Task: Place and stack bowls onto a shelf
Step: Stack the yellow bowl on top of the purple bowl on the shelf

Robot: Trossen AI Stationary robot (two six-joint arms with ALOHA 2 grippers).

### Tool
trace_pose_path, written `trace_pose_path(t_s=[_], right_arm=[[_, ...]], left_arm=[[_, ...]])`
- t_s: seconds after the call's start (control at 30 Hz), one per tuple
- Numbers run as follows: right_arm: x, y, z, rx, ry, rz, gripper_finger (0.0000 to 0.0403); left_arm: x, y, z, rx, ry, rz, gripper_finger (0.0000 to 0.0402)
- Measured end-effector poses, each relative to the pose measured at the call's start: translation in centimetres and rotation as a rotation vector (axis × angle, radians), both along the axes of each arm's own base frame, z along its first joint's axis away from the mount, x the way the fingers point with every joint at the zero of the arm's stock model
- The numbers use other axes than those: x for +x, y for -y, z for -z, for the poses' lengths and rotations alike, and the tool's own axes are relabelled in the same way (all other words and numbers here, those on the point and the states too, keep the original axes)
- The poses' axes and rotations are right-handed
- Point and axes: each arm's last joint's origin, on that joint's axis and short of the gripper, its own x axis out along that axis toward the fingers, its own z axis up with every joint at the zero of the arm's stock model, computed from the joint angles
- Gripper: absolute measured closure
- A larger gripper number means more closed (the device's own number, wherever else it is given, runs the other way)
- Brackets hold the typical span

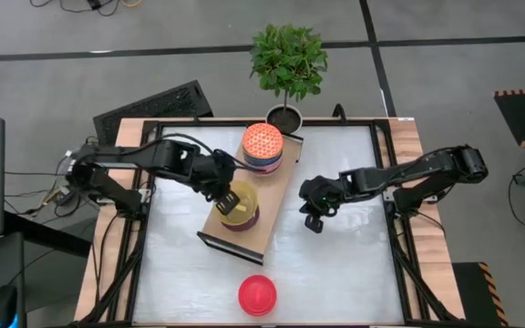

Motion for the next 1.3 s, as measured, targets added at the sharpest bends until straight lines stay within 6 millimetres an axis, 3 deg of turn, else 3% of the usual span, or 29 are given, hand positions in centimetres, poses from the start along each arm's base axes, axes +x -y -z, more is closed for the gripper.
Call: trace_pose_path(t_s=[0.37, 1.3], right_arm=[[0.0, -0.4, 0.0, -0.016, 0.001, -0.006, 0.0378], [-0.1, -0.5, 0.0, -0.037, 0.002, 0.007, 0.0378]], left_arm=[[0.6, -0.7, 2.9, -0.024, -0.045, -0.019, 0.0401], [1.8, -1.2, 4.5, -0.072, -0.100, 0.046, 0.0401]])
